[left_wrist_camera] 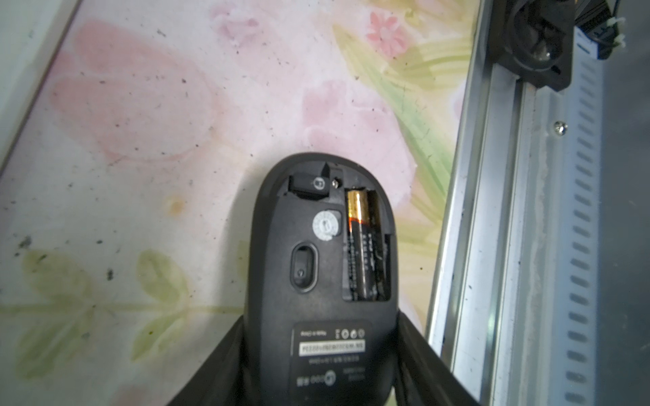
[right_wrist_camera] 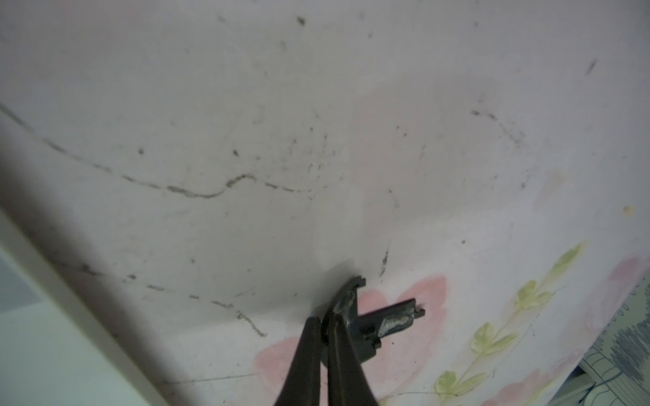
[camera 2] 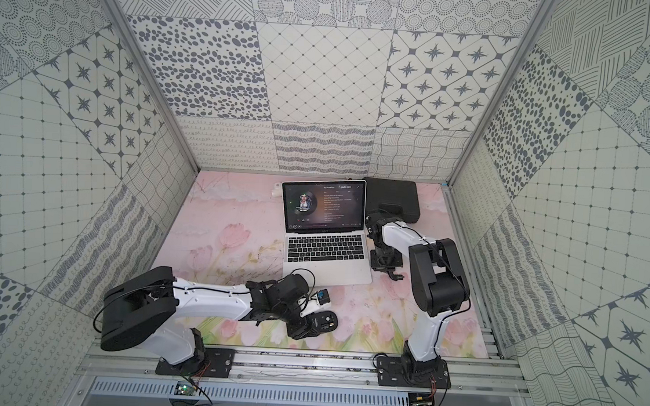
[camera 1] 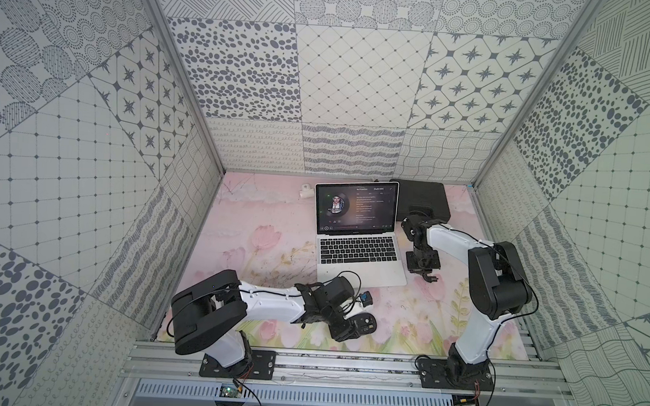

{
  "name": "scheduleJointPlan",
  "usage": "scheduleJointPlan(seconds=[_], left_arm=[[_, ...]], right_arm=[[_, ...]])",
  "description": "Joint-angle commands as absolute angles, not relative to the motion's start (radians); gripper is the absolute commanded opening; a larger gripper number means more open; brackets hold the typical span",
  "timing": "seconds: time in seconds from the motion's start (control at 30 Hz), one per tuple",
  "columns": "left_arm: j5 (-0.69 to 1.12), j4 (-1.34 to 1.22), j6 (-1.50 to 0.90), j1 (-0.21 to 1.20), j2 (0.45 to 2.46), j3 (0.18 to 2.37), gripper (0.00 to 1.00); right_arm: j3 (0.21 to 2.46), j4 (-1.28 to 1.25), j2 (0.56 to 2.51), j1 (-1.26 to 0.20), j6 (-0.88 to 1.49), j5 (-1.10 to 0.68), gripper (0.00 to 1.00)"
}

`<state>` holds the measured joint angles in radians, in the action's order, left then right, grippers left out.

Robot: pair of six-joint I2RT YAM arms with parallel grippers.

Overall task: Remove the wireless mouse receiver from the laptop
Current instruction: Pick up the lid from the center of the board.

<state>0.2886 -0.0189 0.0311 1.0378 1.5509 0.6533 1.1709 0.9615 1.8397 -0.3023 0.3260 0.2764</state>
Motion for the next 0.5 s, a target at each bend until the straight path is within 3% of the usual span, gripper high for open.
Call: scheduleJointPlan(seconds=[0.0,0.3,0.47], left_arm=[[0.316,-0.017,0.048,1.017,1.56,0.662,0.0],[0.354,0.009,0.089,1.016,1.62,0.689,0.0],[0.35,0.004,0.113,1.016,1.67,0.695,0.0]], right_arm=[[1.179,0.962,1.846,-0.301,0.333,0.265,0.03],[1.213,1.008,1.703,-0.302,0.345,0.2,0.0],[1.215,1.016,1.6,-0.305,0.359,0.073,0.0]])
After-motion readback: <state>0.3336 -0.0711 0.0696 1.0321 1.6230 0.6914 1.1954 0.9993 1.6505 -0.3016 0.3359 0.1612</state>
